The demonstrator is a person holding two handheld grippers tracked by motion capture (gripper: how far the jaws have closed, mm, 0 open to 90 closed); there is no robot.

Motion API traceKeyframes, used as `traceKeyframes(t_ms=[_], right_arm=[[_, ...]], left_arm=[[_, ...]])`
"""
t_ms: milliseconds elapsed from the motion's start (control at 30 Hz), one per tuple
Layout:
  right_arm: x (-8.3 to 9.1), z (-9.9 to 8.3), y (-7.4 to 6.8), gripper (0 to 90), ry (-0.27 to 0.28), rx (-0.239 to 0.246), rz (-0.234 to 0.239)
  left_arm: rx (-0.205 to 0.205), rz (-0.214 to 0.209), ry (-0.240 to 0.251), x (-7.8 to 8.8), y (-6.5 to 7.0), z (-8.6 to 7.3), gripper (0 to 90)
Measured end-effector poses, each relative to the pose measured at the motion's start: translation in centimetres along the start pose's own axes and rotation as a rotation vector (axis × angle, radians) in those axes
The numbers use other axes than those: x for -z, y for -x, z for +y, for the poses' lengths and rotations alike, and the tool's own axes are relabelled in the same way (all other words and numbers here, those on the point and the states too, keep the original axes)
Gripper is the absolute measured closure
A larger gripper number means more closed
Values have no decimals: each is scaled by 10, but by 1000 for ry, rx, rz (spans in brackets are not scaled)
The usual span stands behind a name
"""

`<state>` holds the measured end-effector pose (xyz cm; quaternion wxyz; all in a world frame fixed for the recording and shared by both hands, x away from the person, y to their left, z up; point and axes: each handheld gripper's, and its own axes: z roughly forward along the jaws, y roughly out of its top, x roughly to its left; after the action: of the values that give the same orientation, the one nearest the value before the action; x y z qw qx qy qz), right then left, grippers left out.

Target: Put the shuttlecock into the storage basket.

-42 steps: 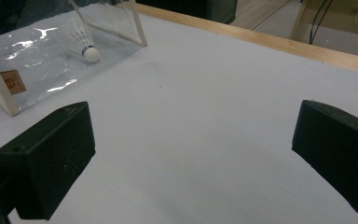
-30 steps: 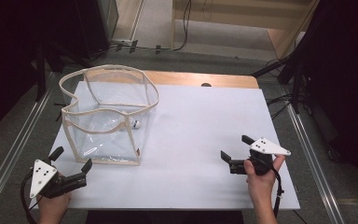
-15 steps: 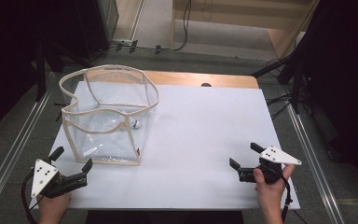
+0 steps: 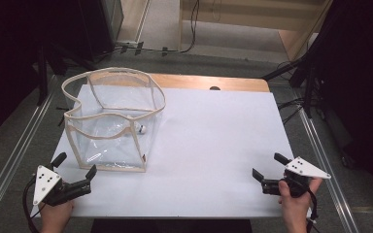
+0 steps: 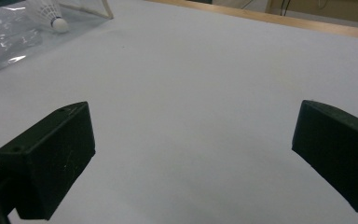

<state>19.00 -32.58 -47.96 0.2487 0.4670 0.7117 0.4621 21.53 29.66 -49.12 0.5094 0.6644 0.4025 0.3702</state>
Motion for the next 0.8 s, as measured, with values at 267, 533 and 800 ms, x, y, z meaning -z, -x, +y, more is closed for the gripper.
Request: traceKeyframes(t_ms=[267, 533, 800], right_arm=[[7, -9, 13, 0, 4, -12, -11], [13, -16, 27, 0, 31, -34, -15], [20, -20, 39, 0, 54, -25, -34]], left_arm=[[1, -1, 0, 0, 0, 0, 0], [8, -9, 1, 0, -1, 0, 0], [14, -16, 5, 0, -2, 0, 0]])
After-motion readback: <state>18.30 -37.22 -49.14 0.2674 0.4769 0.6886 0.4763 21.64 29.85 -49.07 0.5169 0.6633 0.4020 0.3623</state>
